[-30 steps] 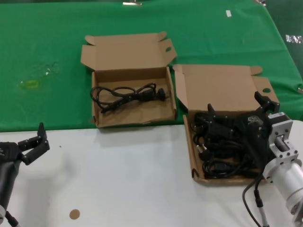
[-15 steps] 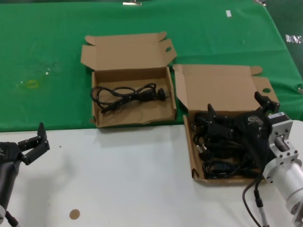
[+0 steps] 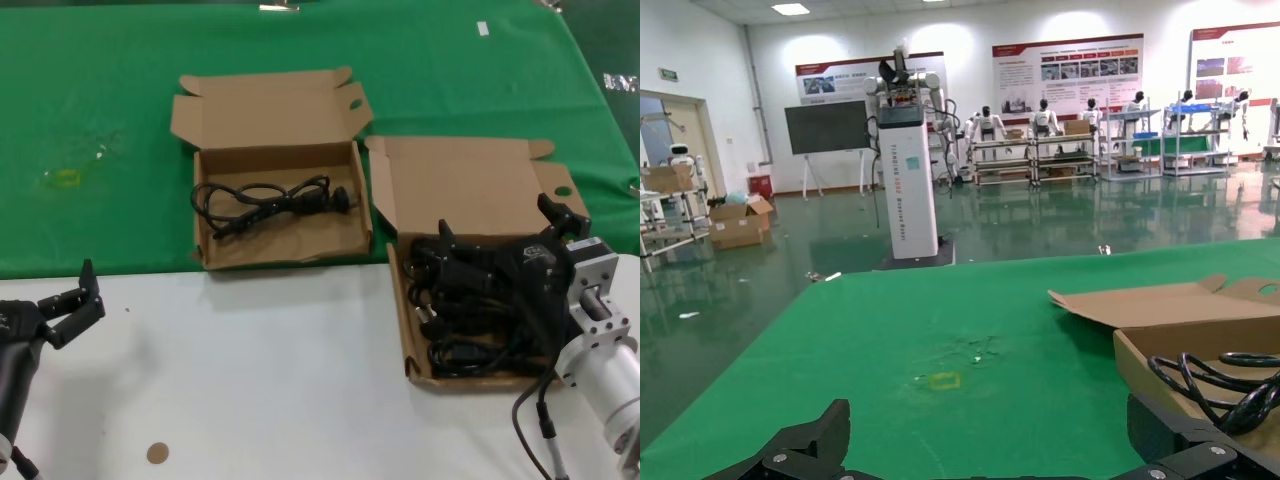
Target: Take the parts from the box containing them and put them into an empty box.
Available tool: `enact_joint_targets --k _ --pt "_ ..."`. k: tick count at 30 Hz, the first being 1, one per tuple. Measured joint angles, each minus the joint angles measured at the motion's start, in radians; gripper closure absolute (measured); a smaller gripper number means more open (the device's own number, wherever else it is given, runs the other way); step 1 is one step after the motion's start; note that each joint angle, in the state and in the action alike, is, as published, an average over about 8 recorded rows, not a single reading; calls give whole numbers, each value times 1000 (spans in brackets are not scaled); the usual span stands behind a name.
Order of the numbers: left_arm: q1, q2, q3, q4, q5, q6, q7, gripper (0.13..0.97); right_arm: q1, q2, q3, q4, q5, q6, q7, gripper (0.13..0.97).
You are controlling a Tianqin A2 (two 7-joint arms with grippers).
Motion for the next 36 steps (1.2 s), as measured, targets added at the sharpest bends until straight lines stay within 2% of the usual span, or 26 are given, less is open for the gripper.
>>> enact_joint_targets --k 36 --pt "0 0 0 0 0 0 0 132 0 0 0 0 0 0 0 129"
